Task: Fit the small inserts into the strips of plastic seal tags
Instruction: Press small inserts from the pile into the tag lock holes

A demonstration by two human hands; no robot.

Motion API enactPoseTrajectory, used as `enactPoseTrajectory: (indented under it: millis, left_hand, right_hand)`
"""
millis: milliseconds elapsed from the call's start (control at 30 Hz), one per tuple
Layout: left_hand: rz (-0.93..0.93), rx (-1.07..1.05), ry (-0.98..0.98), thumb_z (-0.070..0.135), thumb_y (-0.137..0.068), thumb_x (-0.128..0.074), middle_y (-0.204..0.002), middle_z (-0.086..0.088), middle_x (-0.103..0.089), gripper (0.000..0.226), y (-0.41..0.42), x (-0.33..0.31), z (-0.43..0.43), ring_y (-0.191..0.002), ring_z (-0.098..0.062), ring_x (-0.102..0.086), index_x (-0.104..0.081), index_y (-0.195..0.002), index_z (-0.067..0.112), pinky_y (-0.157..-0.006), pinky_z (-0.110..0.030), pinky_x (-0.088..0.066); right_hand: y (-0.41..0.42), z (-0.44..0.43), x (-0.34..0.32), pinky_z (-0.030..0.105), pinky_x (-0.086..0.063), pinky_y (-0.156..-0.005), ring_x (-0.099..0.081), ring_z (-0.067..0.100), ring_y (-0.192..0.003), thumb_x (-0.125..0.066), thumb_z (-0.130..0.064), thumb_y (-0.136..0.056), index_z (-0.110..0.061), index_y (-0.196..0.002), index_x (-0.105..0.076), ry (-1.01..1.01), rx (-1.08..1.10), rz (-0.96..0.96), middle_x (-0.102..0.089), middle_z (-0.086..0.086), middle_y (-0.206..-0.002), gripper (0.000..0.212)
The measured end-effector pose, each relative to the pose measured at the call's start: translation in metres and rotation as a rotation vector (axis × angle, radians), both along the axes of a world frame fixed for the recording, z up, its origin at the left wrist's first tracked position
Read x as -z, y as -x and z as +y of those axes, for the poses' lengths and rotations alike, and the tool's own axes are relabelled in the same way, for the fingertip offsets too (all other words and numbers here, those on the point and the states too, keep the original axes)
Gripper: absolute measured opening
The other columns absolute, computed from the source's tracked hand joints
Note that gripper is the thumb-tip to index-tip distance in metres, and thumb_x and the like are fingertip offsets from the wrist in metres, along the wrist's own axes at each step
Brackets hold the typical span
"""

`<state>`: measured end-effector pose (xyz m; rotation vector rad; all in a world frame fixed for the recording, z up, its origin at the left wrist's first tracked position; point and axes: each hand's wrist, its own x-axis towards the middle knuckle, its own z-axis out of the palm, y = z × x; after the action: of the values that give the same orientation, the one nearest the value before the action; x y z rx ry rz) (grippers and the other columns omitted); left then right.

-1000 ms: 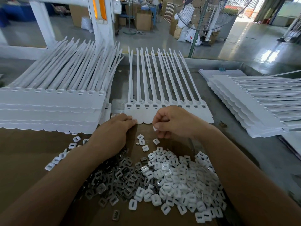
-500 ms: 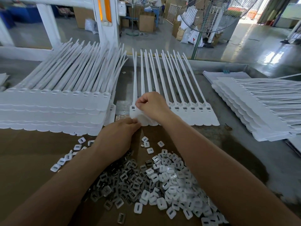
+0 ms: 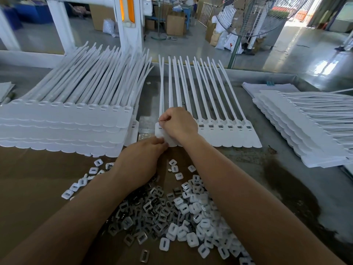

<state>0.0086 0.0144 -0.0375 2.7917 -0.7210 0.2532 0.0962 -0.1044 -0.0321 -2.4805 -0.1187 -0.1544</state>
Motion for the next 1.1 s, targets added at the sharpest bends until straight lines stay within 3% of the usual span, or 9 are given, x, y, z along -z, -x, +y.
enactPoseTrajectory:
  millis: [200, 300, 400, 700, 800, 967, 1100]
  left_hand:
    - [0.001, -0.002, 0.003, 0.002, -0.082, -0.045, -0.127, -0.001, -0.054, 0.048, 0.001, -0.002, -0.001, -0.112, -0.021, -0.053, -0.053, -0.127, 0.02, -0.087, -0.036, -0.047]
    - [0.01, -0.002, 0.012, 0.003, -0.084, -0.045, -0.13, 0.0, -0.052, 0.049, -0.001, -0.002, -0.002, -0.114, -0.02, -0.052, -0.051, -0.128, 0.022, -0.089, -0.035, -0.046]
    - [0.019, -0.008, 0.019, 0.004, -0.085, -0.042, -0.133, 0.001, -0.05, 0.048, -0.001, -0.001, -0.002, -0.116, -0.019, -0.05, -0.05, -0.129, 0.023, -0.091, -0.034, -0.045]
    - [0.021, -0.009, 0.029, 0.003, -0.085, -0.042, -0.136, 0.001, -0.048, 0.05, 0.0, 0.0, -0.001, -0.121, -0.018, -0.047, -0.049, -0.131, 0.022, -0.096, -0.031, -0.04]
    - [0.034, -0.017, 0.015, 0.004, -0.086, -0.042, -0.141, 0.003, -0.041, 0.052, -0.002, 0.002, -0.001, -0.127, -0.015, -0.041, -0.044, -0.134, 0.024, -0.102, -0.03, -0.035]
    - [0.047, -0.033, 0.016, 0.005, -0.087, -0.042, -0.143, 0.005, -0.038, 0.051, -0.005, 0.002, 0.0, -0.129, -0.014, -0.039, -0.043, -0.134, 0.026, -0.103, -0.028, -0.033]
    - [0.042, -0.033, 0.027, 0.006, -0.089, -0.039, -0.142, 0.006, -0.04, 0.049, -0.005, 0.001, -0.001, -0.126, -0.014, -0.041, -0.045, -0.133, 0.026, -0.101, -0.027, -0.034]
  right_hand:
    - [0.001, 0.0, -0.003, 0.03, -0.04, -0.075, -0.056, 0.017, -0.105, -0.065, -0.019, -0.083, -0.024, -0.109, -0.061, -0.039, 0.017, -0.02, -0.064, -0.005, -0.111, 0.026]
    - [-0.002, 0.001, -0.008, 0.027, -0.038, -0.07, -0.055, 0.016, -0.104, -0.063, -0.015, -0.083, -0.021, -0.105, -0.064, -0.021, 0.034, 0.026, -0.063, -0.004, -0.112, 0.022]
    - [-0.007, 0.004, -0.012, 0.023, -0.033, -0.056, -0.056, 0.016, -0.09, -0.06, -0.014, -0.084, -0.016, -0.099, -0.066, -0.025, 0.068, 0.081, -0.064, -0.001, -0.104, 0.017]
    - [-0.009, 0.003, -0.009, 0.026, -0.036, -0.061, -0.054, 0.015, -0.085, -0.062, -0.017, -0.084, -0.016, -0.095, -0.066, -0.013, 0.077, 0.1, -0.062, -0.001, -0.099, 0.012]
    - [-0.005, -0.003, -0.009, 0.026, -0.04, -0.069, -0.055, 0.015, -0.093, -0.062, -0.013, -0.084, -0.019, -0.091, -0.068, -0.024, 0.011, 0.066, -0.063, -0.002, -0.106, 0.011]
    - [0.002, -0.011, -0.026, 0.028, -0.042, -0.091, -0.054, 0.018, -0.11, -0.056, -0.007, -0.087, -0.014, -0.108, -0.066, -0.021, -0.114, 0.187, -0.062, 0.002, -0.118, 0.025]
    - [0.027, -0.023, -0.051, 0.026, -0.043, -0.091, -0.056, 0.013, -0.105, -0.063, -0.017, -0.086, -0.014, -0.11, -0.064, 0.046, -0.294, 0.265, -0.062, -0.003, -0.11, 0.024]
